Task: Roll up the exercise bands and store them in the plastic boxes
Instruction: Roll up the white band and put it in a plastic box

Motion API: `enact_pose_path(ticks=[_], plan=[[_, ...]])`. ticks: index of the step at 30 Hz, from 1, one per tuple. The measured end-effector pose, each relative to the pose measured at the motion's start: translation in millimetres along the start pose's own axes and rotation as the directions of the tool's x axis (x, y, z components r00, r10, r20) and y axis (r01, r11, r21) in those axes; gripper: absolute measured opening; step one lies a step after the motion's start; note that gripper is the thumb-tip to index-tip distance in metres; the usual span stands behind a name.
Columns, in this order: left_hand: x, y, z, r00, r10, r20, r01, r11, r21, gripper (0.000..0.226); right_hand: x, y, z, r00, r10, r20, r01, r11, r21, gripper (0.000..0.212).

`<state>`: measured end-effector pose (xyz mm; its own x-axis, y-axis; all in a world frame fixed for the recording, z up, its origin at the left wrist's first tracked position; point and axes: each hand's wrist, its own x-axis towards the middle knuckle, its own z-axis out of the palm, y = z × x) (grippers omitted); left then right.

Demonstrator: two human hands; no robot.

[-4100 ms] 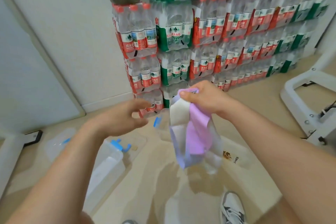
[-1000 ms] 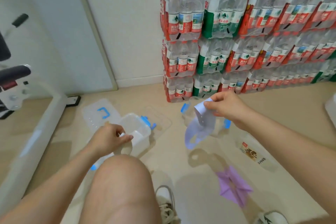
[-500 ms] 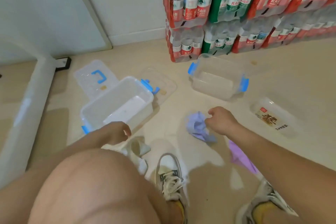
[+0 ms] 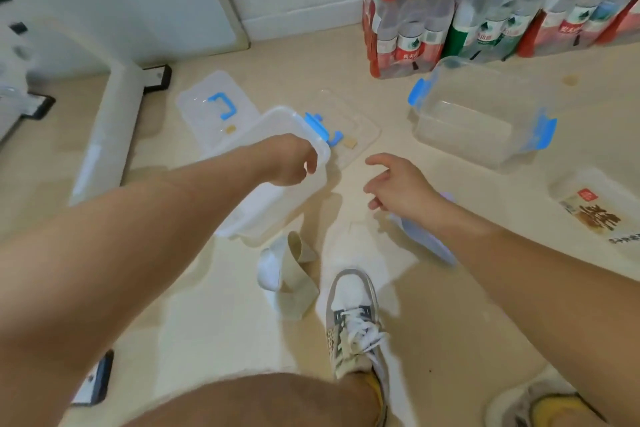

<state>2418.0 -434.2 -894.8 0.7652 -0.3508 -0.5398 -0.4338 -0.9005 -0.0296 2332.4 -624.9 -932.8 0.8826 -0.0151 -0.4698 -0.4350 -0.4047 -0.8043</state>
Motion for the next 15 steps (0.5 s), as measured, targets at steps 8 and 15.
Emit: enact_pose_path(ticks=[8,15], plan=[[-2.7,-9.8,83.2,0.991,0.024,0.133,-0.013,0.996,-0.089,0.036,26.2,9.0,116.8,0.952,0.097,0.289,-0.104,0.994,0.01,0.062],[-29.1,-40.1,191.0,0.959,-0.102,0.266,0.219,0.861,-0.46,0.075,38.0,28.4,174.8,0.88,0.287,0.378,-0.246,0.957,-0.154,0.077]])
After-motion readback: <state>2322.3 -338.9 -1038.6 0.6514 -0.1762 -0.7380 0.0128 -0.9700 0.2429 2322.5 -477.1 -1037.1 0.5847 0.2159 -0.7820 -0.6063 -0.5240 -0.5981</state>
